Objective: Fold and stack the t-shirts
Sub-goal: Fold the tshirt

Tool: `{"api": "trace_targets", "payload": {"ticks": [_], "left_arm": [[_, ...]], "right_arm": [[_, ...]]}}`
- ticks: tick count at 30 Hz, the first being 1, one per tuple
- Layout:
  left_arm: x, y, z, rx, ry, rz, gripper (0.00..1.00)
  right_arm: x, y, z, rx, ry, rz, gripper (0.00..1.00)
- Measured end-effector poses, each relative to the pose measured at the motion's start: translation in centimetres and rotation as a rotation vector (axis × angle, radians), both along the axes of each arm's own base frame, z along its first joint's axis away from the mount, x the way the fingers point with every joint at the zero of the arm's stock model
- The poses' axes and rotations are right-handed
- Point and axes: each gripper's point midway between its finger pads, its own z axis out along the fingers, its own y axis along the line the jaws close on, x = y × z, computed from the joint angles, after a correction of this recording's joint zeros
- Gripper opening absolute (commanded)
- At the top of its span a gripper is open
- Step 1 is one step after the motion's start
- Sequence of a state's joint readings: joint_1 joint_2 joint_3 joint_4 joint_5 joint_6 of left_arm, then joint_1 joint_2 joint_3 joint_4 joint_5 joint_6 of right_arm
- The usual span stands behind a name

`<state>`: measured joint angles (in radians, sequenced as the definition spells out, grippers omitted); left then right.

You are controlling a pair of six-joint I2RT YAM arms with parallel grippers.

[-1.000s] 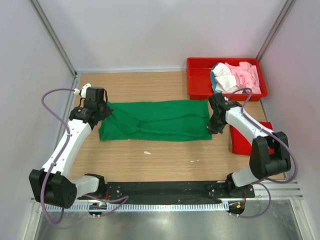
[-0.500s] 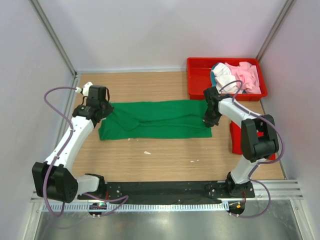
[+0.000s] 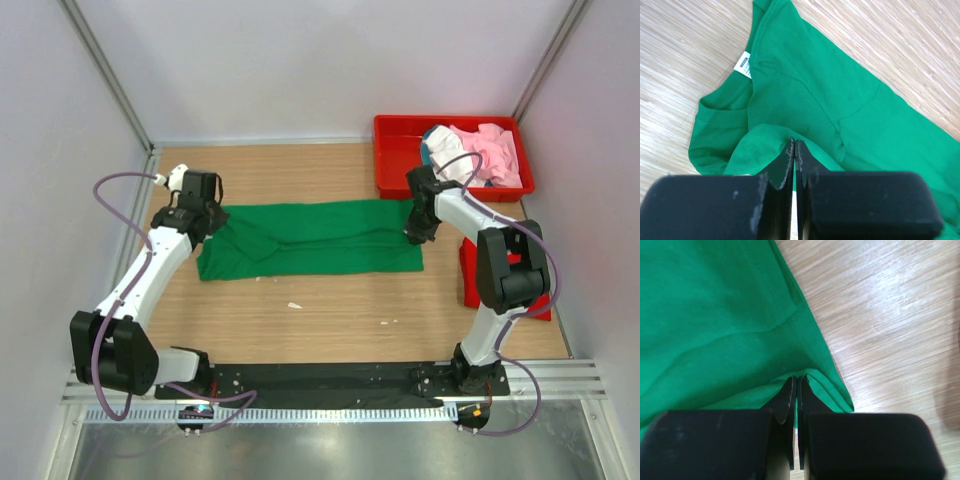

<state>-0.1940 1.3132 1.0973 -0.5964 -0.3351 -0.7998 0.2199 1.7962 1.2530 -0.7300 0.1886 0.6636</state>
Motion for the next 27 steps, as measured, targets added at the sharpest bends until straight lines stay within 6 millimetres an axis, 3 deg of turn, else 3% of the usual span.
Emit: {"api": "trace_targets", "payload": {"ticks": [15, 27], "left_arm": [[1.4, 0.2, -0.6, 0.022, 0.010, 0.017, 0.00], [2.9, 0.4, -1.0, 0.029, 0.019, 0.030, 0.00]], "right_arm": [[1.7, -0.4, -0.8, -0.006, 0.003, 0.002, 0.01], [3.5, -0.6, -0.2, 0.014, -0.021, -0.004, 0.01]]}}
